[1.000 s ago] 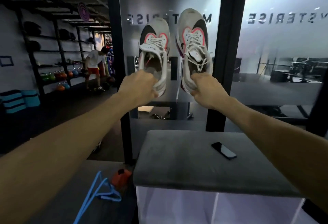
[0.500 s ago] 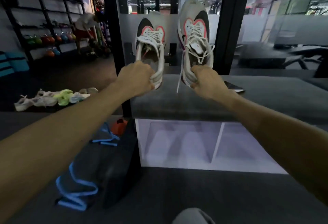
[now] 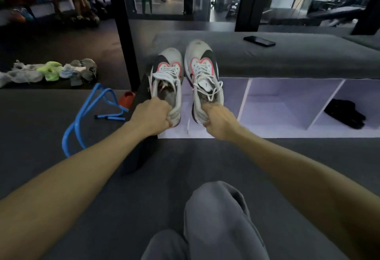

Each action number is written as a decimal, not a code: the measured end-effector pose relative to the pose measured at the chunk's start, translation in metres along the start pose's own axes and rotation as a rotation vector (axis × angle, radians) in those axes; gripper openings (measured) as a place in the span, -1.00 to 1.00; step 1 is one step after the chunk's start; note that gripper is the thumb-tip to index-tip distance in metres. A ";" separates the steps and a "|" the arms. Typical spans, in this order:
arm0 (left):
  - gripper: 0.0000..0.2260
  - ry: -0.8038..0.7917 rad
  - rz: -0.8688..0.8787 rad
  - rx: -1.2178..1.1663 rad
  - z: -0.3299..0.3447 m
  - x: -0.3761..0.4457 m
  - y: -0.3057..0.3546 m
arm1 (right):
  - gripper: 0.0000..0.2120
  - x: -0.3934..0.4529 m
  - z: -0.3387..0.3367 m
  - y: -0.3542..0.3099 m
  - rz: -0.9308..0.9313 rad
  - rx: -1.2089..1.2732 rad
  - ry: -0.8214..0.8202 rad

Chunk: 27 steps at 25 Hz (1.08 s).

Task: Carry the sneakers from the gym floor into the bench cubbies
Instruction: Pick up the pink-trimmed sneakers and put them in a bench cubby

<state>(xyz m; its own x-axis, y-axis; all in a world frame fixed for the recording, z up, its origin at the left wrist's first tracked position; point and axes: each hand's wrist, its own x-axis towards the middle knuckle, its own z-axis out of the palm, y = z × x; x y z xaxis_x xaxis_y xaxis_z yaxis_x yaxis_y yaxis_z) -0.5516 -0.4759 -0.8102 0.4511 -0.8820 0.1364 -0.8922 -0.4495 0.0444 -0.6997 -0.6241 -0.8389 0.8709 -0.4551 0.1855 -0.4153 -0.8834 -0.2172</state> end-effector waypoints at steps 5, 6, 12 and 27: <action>-0.83 -0.134 -0.026 -0.003 0.053 -0.008 -0.004 | -0.87 -0.018 0.051 0.004 0.021 0.038 -0.093; -0.84 -0.157 -0.035 -0.020 0.064 -0.005 -0.005 | -0.88 -0.015 0.059 0.007 0.029 0.051 -0.113; -0.86 -0.221 -0.057 -0.083 0.121 0.047 -0.021 | -0.88 0.039 0.104 0.030 0.117 0.079 -0.219; -0.84 -0.122 -0.166 -0.106 0.312 0.318 -0.112 | -0.74 0.308 0.274 0.142 0.253 0.029 -0.204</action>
<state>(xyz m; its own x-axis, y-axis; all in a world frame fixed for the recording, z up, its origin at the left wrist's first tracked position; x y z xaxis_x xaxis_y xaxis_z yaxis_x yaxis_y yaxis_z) -0.3008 -0.7502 -1.0802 0.5857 -0.8106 -0.0017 -0.7998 -0.5782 0.1611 -0.4187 -0.8594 -1.0752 0.7767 -0.6256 -0.0734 -0.6206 -0.7400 -0.2594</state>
